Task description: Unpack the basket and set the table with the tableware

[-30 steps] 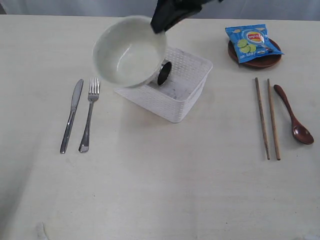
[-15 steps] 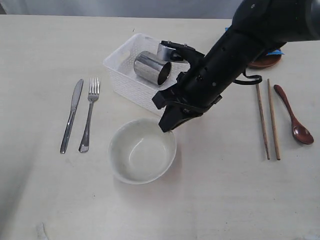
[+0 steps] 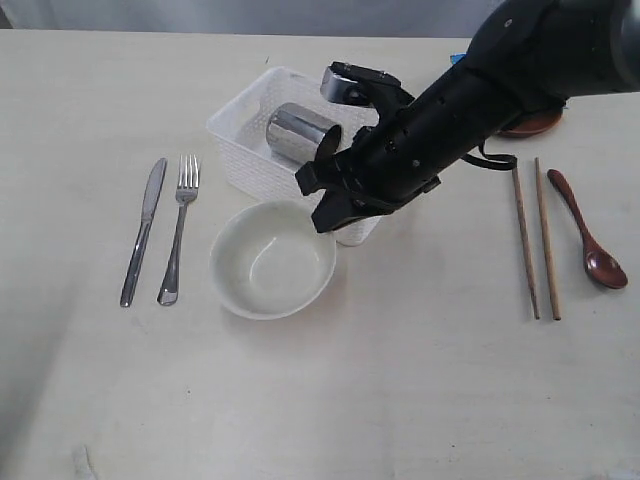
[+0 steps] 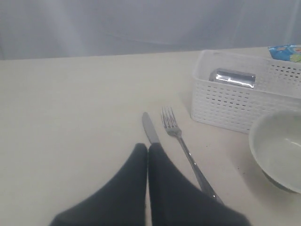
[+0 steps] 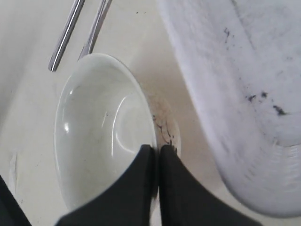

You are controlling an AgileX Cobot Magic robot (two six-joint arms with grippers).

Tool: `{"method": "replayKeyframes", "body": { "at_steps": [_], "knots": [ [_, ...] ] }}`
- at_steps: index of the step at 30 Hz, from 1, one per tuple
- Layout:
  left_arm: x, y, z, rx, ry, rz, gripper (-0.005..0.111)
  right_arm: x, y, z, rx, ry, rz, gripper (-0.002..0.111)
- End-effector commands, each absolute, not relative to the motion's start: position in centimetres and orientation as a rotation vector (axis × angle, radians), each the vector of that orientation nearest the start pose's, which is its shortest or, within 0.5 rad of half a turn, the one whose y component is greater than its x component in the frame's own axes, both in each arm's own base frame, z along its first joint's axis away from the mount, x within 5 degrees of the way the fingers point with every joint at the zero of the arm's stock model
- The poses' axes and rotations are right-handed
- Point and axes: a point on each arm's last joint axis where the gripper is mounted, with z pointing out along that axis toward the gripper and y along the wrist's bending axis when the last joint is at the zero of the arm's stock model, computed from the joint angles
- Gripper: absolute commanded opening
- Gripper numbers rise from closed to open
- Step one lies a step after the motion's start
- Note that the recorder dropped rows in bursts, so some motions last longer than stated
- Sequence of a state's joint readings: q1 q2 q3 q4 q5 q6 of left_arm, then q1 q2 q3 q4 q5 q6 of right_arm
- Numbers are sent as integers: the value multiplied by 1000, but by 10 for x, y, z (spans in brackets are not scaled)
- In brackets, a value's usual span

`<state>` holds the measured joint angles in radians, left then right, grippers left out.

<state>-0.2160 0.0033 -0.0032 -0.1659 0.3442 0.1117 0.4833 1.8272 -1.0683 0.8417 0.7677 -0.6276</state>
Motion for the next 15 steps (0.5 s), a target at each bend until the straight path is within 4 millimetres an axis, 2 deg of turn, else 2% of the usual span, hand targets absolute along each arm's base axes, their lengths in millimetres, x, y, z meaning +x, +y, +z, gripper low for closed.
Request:
{"method": "replayKeyframes", "body": {
  "at_steps": [1, 10, 12, 15],
  "knots": [
    [51, -17, 183, 197, 1817, -241, 0, 295, 191, 174, -614, 2725, 850, 0],
    [51, -17, 183, 197, 1817, -241, 0, 322, 155, 169, -394, 2704, 765, 0],
    [51, -17, 183, 197, 1817, -241, 0, 324, 150, 169, -362, 2712, 786, 0],
    [51, -17, 183, 197, 1817, -241, 0, 319, 152, 169, -406, 2744, 832, 0]
  ]
}}
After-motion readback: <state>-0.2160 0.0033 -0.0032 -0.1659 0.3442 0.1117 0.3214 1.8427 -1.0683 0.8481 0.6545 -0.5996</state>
